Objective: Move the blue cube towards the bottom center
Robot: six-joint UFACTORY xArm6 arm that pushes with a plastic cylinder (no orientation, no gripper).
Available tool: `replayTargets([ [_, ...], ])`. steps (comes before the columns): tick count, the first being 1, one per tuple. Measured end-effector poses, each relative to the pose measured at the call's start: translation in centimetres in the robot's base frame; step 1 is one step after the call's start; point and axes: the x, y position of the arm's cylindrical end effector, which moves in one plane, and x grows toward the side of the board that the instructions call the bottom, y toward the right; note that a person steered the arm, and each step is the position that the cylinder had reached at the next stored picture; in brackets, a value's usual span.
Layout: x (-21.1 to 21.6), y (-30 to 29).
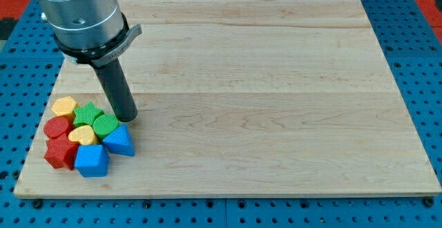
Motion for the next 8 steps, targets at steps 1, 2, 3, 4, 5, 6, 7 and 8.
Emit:
replayTargets([
  [1,-0.4,0.0],
  [2,-5.4,0.1],
  [3,-9.7,-4.8],
  [4,-7.7,-14.6],
  [5,-7.1,-15.3],
  [6,-5.0,-15.4],
  [7,3.1,-15.2],
  [8,10.0,-15.0],
])
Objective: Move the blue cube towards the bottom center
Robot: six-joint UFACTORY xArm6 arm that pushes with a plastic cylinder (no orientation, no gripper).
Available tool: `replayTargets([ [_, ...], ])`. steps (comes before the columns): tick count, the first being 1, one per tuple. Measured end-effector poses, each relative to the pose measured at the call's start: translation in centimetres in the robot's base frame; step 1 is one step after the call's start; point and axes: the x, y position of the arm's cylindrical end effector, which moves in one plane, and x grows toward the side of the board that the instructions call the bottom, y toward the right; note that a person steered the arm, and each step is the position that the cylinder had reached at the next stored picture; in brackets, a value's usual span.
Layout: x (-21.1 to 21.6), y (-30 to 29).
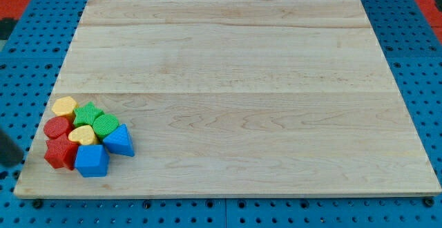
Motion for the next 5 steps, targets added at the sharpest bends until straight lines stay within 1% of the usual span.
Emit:
replayTargets([
  [1,2.4,2.1],
  [2,1.5,6.9],
  [3,-0.5,9.7],
  [4,-2.6,11.7],
  [5,-3.2,12.6],
])
